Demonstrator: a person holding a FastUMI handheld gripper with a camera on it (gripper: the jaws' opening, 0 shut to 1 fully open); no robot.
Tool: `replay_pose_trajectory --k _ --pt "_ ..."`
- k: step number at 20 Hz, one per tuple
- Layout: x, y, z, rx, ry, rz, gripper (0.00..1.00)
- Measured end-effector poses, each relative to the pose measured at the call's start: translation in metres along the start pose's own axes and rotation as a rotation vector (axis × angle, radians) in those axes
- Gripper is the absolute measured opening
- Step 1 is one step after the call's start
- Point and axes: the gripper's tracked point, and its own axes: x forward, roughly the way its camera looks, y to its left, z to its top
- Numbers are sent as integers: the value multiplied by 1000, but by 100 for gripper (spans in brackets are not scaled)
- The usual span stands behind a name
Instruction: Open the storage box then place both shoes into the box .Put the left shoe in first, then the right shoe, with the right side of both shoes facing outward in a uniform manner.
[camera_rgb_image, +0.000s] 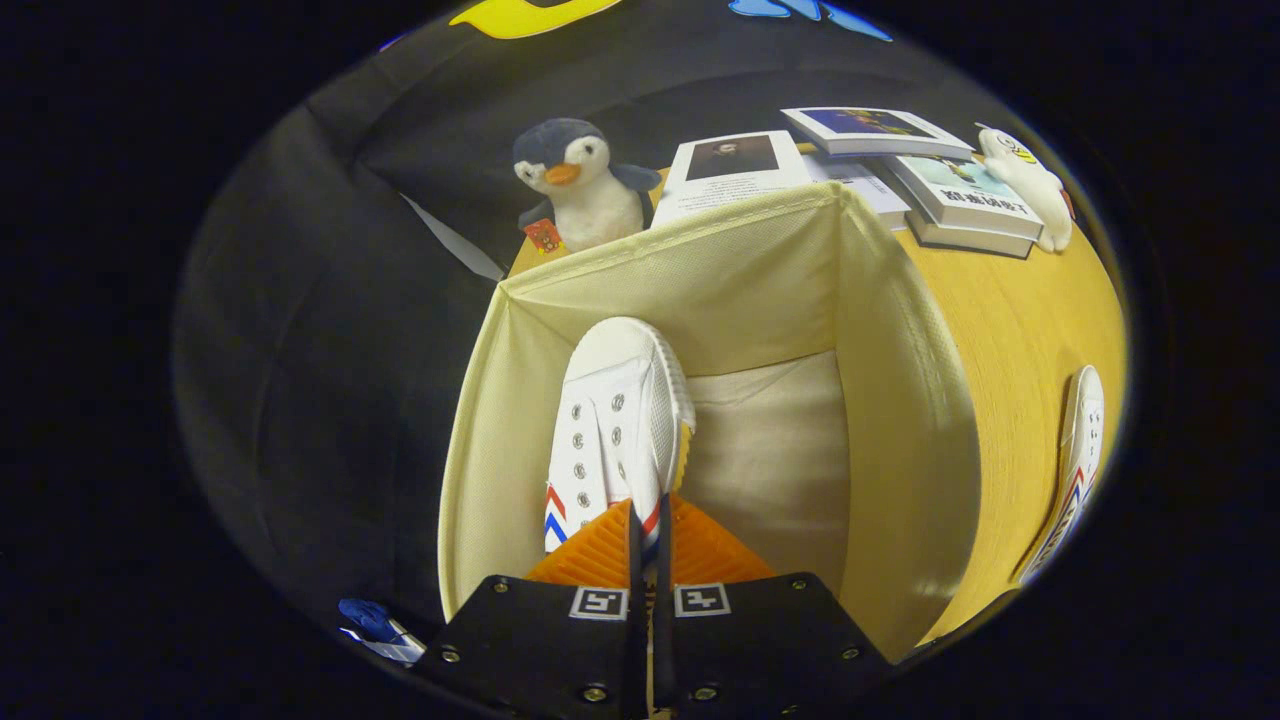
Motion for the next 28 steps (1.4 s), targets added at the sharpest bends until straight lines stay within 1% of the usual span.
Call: replay_pose_trajectory --k 1,2,5,8,11,14,17,23,28 --pt "1 10 8 8 -21 48 16" --pt "-8 16 13 11 -53 76 30" --pt "-32 14 30 -49 -109 92 98" --pt "-64 7 38 -116 -164 106 98" --pt "-98 -17 49 -144 -216 77 97" --pt "-128 -47 61 -120 -265 56 98" --pt "-152 -88 64 -120 -300 -5 98" --pt "-188 -166 52 -82 -323 -97 98" --pt "-202 -225 40 -23 -327 -155 98"
